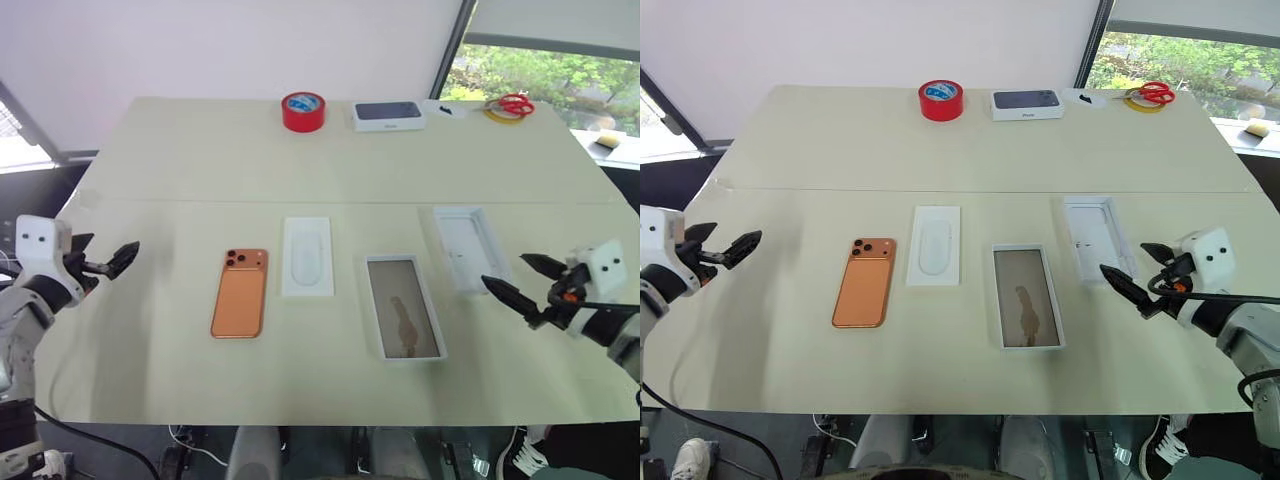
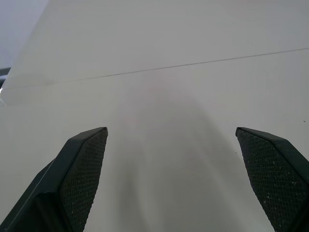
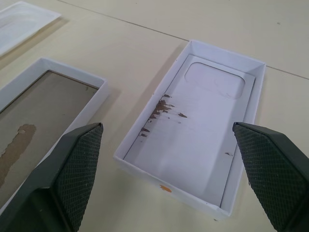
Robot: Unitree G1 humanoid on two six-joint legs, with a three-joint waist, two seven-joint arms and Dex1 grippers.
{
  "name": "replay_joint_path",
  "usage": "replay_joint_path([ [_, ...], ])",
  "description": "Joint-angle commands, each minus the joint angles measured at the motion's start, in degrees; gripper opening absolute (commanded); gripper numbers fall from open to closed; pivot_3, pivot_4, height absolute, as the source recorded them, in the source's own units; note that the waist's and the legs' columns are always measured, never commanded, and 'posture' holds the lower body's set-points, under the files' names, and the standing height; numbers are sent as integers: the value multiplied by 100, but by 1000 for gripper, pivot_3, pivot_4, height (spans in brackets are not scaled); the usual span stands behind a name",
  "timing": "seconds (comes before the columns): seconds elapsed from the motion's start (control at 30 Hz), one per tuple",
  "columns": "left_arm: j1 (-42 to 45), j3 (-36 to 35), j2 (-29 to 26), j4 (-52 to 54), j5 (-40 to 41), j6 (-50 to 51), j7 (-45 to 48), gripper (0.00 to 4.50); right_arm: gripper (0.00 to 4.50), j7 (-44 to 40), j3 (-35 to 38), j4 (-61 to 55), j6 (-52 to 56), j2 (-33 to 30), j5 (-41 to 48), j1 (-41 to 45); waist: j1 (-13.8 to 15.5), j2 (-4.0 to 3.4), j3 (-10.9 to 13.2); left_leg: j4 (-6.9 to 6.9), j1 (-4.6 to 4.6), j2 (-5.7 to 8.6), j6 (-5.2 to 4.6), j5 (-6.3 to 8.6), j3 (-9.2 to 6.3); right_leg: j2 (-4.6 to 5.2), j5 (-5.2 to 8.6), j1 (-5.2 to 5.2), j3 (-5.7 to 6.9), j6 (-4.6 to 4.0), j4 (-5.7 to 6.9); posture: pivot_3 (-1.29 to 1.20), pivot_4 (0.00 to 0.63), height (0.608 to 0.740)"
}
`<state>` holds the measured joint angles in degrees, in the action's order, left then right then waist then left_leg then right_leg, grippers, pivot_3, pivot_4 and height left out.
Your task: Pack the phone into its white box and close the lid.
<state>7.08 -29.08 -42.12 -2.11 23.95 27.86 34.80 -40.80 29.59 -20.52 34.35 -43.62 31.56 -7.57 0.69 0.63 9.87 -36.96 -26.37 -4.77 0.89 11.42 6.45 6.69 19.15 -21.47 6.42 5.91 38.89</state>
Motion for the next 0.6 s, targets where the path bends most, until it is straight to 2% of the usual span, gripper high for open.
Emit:
replay_joint_path([
  [0.03,117,39,-12,106,22,-83,7,4468,4500,52,89,-255,-21,18,95,39,1,0,0,0,0,0,0,0,0,0,0,0,0,0,0,0,150,730],
  [0.27,354,246,64,49,4,-95,-25,4468,4500,164,208,-545,94,-48,219,2,-2,0,0,0,0,0,0,0,0,0,0,1,0,0,0,0,150,730],
  [0.4,502,440,163,139,55,-21,-29,4468,4500,283,25,-718,191,-39,237,150,-2,0,0,0,0,0,0,0,1,-1,0,1,0,0,0,0,150,730],
  [0.6,443,963,722,1286,489,643,-197,4468,4500,221,-178,-810,292,-50,323,323,9,2,0,-1,-1,2,-1,0,-1,0,0,6,0,1,-1,0,150,730],
])
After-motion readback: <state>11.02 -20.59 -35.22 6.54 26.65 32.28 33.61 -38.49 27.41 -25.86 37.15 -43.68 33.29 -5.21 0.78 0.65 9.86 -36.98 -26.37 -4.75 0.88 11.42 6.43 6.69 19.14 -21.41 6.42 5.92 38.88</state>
